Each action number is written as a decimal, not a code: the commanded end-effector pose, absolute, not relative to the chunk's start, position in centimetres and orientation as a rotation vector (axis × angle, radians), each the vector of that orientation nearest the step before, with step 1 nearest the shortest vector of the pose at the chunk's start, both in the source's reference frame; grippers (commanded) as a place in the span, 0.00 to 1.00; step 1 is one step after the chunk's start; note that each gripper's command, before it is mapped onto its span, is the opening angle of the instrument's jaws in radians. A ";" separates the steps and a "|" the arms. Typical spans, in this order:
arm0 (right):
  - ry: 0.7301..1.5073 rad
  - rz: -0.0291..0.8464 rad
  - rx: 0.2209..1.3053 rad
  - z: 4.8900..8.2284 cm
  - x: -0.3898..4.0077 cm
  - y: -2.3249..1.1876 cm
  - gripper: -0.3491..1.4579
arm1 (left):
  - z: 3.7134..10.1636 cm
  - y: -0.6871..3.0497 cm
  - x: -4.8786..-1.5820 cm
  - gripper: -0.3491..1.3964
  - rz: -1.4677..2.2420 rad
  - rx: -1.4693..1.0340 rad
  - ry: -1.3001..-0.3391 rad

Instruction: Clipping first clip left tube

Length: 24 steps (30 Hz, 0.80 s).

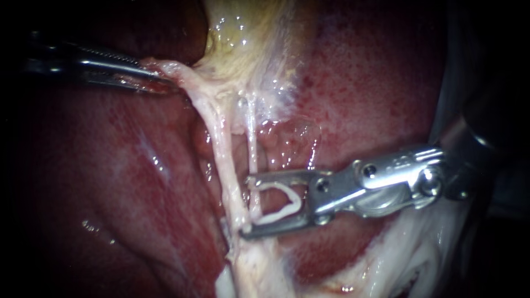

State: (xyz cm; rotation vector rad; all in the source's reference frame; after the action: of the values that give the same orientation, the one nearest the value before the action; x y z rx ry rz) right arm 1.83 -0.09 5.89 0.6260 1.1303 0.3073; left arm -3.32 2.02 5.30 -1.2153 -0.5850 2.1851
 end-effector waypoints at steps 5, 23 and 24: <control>1.119 0.326 0.633 6.12 1.85 -0.15 0.47 | 5.32 2.02 -3.32 0.00 2.186 -1.216 -0.584; 1.150 0.323 0.714 6.30 2.02 -0.21 0.47 | 5.33 2.01 -3.32 0.00 2.186 -1.216 -0.583; 1.156 0.311 0.731 6.29 2.06 -0.21 0.47 | 5.33 2.01 -3.32 0.00 2.186 -1.216 -0.583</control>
State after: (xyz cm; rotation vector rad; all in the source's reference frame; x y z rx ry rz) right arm 2.09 -0.21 6.29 0.7395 1.1622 0.3059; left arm -3.32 2.01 5.33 -1.2157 -0.5829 2.1865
